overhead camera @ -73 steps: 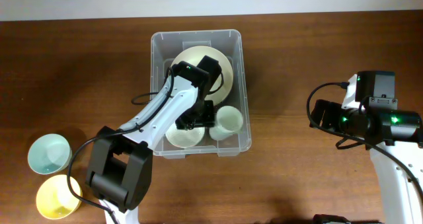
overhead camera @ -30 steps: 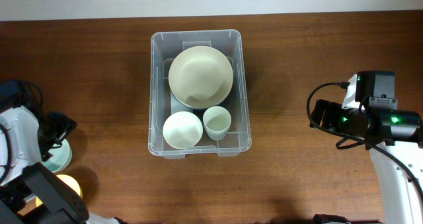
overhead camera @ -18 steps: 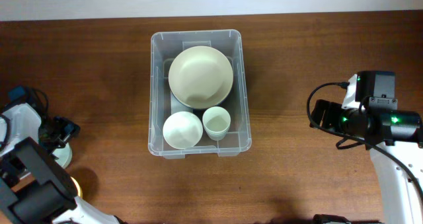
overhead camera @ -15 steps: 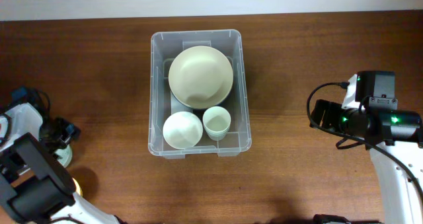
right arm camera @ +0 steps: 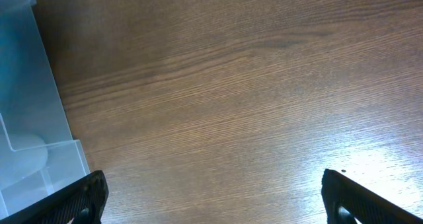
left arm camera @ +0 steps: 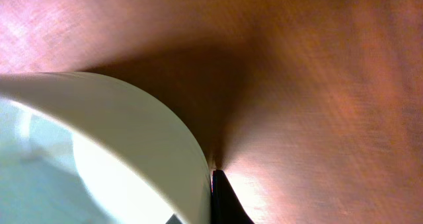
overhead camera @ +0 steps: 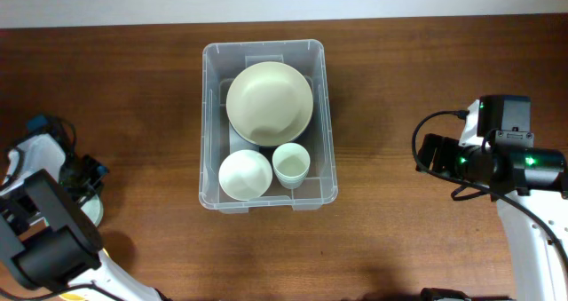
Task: Pack container
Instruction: 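Release the bowl and move the left gripper to the mint-green bowl, then carry the mint-green bowl with the left gripper onto the white bowl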
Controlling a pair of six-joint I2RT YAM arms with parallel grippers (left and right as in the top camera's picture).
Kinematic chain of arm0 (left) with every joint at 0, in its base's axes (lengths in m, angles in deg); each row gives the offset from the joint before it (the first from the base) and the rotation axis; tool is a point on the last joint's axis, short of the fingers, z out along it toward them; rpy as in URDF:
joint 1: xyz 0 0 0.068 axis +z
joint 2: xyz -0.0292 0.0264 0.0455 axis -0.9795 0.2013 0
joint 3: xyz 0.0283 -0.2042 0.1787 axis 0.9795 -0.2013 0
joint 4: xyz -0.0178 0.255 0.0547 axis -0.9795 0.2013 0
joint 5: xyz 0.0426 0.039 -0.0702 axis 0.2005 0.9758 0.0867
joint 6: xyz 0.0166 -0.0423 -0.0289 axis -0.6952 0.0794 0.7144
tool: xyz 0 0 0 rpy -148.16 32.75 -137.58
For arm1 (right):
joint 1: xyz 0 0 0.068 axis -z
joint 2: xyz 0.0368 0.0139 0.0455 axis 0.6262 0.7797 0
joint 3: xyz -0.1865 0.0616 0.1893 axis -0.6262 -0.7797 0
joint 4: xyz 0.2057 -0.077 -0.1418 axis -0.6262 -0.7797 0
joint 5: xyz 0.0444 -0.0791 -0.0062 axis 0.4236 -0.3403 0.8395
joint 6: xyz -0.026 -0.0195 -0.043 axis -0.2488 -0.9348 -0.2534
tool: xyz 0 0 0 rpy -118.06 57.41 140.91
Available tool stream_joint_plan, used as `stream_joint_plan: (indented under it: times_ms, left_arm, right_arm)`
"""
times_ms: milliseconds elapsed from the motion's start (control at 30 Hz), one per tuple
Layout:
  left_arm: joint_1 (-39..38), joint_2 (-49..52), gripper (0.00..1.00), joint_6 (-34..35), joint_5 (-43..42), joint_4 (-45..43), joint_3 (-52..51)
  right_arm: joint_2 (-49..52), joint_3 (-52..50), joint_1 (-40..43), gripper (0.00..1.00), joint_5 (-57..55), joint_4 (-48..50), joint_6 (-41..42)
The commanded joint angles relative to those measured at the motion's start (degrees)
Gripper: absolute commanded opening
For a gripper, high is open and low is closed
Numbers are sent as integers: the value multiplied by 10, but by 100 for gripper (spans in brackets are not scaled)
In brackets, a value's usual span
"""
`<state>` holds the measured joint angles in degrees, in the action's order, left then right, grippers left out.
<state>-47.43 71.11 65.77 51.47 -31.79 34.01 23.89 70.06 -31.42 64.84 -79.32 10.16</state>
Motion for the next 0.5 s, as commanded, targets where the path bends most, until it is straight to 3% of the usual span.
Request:
stream_joint_plan:
  times_ms: [0, 167, 233, 467]
  left_arm:
    - [-41, 1, 0, -14, -21, 21, 55]
    - [-109, -35, 0, -14, -33, 105, 161]
    - [-183, -90, 0, -13, -45, 166, 240]
    - [-375, -159, 1, 8, -46, 254, 283]
  right_arm:
    - [-2, 2, -2, 99, -7, 0, 3]
    - [-2, 2, -2, 99, -7, 0, 3]
    - [-2, 2, -2, 99, -7, 0, 3]
    - [-2, 2, -2, 99, -7, -1, 3]
